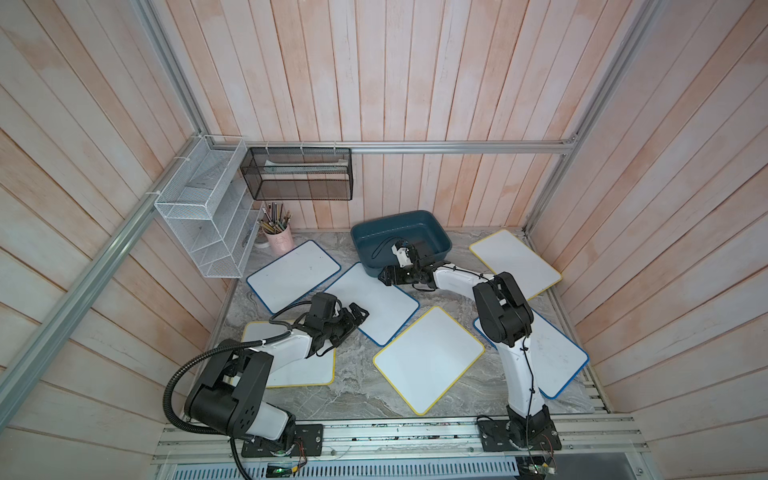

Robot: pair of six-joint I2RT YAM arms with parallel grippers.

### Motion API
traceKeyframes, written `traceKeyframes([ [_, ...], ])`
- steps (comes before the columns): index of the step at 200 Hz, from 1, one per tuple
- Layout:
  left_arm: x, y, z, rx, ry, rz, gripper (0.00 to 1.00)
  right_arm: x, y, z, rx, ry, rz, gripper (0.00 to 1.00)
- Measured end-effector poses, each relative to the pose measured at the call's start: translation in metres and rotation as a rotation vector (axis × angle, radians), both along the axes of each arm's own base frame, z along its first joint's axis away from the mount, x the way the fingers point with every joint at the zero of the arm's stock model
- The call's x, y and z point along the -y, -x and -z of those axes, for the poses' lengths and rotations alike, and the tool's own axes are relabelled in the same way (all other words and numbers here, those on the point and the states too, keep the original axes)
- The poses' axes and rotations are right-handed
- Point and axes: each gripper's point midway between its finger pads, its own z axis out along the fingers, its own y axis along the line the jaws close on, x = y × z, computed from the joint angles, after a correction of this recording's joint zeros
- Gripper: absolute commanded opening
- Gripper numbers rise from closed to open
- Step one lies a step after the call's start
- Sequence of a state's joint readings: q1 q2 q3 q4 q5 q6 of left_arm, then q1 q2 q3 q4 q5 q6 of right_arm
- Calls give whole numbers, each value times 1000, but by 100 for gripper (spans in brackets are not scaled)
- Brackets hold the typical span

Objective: Put the whiteboard into the storage box
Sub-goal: Adjust the storage box at the center of the board, then adjust the whiteboard at the center of the board.

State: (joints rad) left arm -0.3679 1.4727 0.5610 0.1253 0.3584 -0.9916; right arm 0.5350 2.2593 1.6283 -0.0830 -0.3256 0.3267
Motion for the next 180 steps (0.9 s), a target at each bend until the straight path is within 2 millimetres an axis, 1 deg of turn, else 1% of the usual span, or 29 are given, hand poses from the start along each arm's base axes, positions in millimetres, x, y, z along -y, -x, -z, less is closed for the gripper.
traceKeyframes([
  [19, -1, 2, 0, 3, 0, -1, 100, 6, 6, 3, 0, 28, -7, 94],
  [32, -1, 2, 0, 4, 0, -2, 100, 18, 19, 9, -21, 58, -12, 94],
  [57, -1, 1, 0, 8, 1, -2, 100, 39, 44, 10, -59, 98, -20, 94],
  [78, 1, -2, 0, 19, 9, 1, 100, 49, 57, 13, -85, 112, -24, 94],
  [98, 3, -5, 0, 30, 17, 6, 100, 48, 65, 12, -101, 82, -43, 94],
  [133, 4, -6, -1, 35, 18, 5, 100, 36, 94, 9, -154, 6, -108, 94],
  [142, 3, -6, -1, 34, 16, 2, 100, 34, 98, 8, -156, -5, -115, 94],
  [156, 2, -7, 0, 34, 14, -1, 100, 33, 102, 7, -165, -26, -119, 94],
  [180, 2, -7, -1, 36, 15, -1, 100, 30, 99, 4, -178, -22, -115, 94],
])
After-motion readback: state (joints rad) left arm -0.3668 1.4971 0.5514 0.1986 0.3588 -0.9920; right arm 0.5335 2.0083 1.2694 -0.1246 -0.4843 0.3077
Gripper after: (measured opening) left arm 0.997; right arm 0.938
